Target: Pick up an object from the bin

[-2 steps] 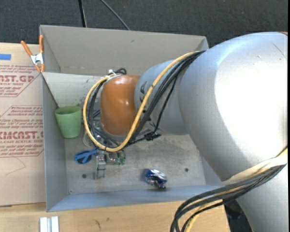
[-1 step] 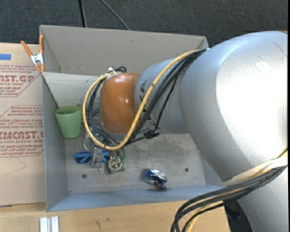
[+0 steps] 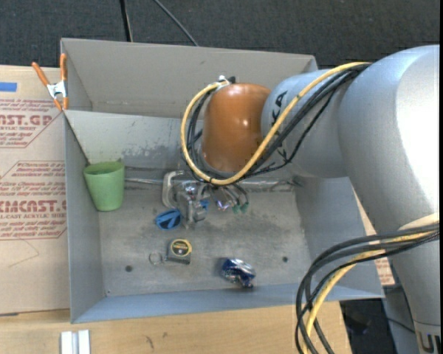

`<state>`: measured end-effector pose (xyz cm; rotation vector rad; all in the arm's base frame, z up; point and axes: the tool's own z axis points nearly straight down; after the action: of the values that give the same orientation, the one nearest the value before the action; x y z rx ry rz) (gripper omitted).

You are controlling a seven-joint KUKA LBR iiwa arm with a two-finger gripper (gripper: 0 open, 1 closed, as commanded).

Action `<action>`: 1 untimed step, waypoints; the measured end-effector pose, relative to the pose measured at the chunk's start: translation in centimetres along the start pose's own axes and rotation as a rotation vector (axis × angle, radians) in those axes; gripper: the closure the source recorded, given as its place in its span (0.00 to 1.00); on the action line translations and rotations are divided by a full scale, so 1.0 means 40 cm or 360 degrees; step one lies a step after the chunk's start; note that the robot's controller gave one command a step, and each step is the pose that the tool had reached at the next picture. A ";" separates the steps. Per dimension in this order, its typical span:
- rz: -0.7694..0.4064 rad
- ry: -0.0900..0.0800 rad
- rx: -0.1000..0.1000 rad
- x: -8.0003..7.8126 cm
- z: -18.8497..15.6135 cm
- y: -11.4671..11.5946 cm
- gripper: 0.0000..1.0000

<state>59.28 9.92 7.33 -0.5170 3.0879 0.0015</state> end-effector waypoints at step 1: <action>0.0057 0.0010 -0.0007 -0.007 0.006 0.170 1.00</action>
Offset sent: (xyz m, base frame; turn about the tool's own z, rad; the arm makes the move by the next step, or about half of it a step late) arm -0.0192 0.0593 -0.0033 0.0417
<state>57.32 16.46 7.09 -0.4627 3.1034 0.0072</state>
